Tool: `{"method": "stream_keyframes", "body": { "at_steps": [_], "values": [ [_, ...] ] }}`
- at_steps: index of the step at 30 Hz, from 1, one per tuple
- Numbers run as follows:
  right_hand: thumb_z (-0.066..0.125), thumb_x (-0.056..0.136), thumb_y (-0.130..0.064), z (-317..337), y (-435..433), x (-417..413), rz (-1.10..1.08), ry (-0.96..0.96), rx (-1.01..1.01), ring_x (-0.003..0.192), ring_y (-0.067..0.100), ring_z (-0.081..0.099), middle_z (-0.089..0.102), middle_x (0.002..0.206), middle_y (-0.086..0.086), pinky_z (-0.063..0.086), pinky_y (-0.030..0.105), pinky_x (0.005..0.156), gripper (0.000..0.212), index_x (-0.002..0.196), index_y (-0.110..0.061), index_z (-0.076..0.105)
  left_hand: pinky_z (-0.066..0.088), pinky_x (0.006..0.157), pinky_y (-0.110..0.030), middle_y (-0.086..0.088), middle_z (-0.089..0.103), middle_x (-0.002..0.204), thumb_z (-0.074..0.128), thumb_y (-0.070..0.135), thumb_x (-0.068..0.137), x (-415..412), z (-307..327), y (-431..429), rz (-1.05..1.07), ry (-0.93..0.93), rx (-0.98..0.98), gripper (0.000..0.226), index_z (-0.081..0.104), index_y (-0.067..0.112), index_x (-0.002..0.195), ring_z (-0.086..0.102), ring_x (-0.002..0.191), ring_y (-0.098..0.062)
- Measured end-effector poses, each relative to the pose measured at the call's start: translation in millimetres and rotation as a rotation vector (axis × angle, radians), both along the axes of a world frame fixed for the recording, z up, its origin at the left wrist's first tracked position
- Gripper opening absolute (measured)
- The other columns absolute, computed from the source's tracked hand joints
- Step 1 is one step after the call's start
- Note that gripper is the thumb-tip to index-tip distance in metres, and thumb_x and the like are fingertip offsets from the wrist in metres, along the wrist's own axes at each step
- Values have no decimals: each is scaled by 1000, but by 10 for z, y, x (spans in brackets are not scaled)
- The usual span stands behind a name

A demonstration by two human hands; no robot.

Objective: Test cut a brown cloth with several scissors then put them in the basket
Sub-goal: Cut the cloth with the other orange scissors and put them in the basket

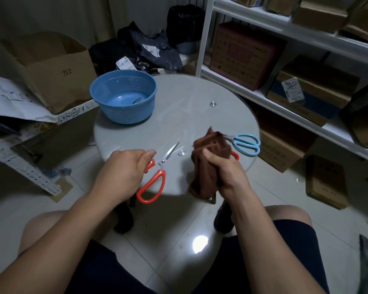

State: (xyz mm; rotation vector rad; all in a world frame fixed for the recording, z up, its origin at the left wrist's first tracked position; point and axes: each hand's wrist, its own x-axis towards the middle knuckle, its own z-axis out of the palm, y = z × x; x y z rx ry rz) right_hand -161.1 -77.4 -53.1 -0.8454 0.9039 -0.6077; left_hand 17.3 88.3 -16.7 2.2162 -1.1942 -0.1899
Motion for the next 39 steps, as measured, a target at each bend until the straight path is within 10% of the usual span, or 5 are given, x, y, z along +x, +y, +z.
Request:
{"method": "stream_keyframes", "body": {
  "at_steps": [7, 12, 18, 25, 39],
  "values": [
    [88, 71, -15, 19, 73, 459, 308, 132, -107, 102, 37, 74, 78, 104, 17, 58, 50, 93, 34, 102, -7, 75, 38, 53, -24, -5, 58, 52, 40, 44, 102, 85, -42, 48, 92, 189, -108, 56, 55, 7, 62, 55, 54, -16],
    [78, 76, -23, -2, 28, 652, 402, 380, -294, 63, 24, 65, 69, 72, 4, 53, 39, 59, 26, 98, -13, 70, 42, 49, -27, -8, 59, 58, 52, 27, 99, 70, -70, 43, 134, 452, -187, 33, 62, 8, 75, 49, 44, -11],
    [65, 85, -25, 236, 266, 453, -13, 616, -845, 93, 10, 67, 74, 99, -8, 54, 29, 87, 20, 101, -21, 75, 43, 44, -25, -14, 56, 65, 42, 14, 102, 38, -78, 46, 173, 669, -331, 27, 60, -1, 89, 49, 46, -13],
    [73, 91, -30, 556, 567, 394, 339, 437, -734, 80, -1, 70, 77, 83, -13, 55, 20, 77, 13, 93, -22, 83, 46, 54, -26, -20, 54, 70, 36, 17, 105, -97, 47, -64, 134, 717, -510, 32, 61, 6, 89, 50, 59, -23],
    [68, 95, -10, 613, 527, 729, 189, 147, -404, 62, 22, 62, 71, 79, 27, 56, 30, 54, 14, 90, -2, 78, 51, 75, -22, 2, 72, 95, 42, 31, 103, 18, 127, -317, 181, 736, -583, 28, 68, 22, 106, 65, 87, -10]
  ]
}}
